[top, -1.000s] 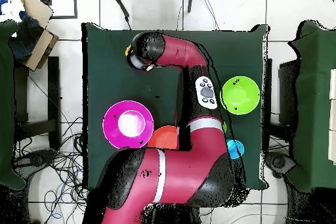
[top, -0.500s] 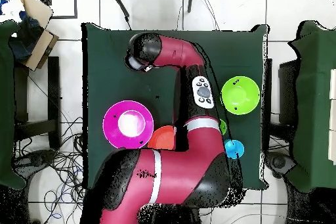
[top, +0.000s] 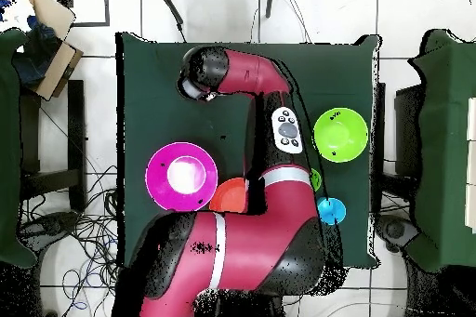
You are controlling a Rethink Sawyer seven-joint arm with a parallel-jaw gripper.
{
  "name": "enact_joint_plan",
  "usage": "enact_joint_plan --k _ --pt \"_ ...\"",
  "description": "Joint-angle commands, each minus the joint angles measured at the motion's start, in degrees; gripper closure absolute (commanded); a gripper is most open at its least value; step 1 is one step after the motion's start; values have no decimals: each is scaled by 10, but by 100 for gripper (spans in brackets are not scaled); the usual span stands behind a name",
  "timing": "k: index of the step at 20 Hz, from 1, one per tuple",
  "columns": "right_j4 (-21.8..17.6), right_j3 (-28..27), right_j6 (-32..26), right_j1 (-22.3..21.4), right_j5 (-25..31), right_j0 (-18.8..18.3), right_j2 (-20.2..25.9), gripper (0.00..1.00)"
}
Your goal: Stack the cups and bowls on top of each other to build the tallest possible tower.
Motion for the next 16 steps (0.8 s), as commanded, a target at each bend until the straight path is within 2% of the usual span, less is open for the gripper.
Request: enact_joint_plan --k 1,8,16 --pt "-52 -16 -41 -16 57 25 -22 0" --pt "-39 -28 -39 -34 91 34 -26 0" --pt "-34 -19 -25 -38 78 38 -33 0"
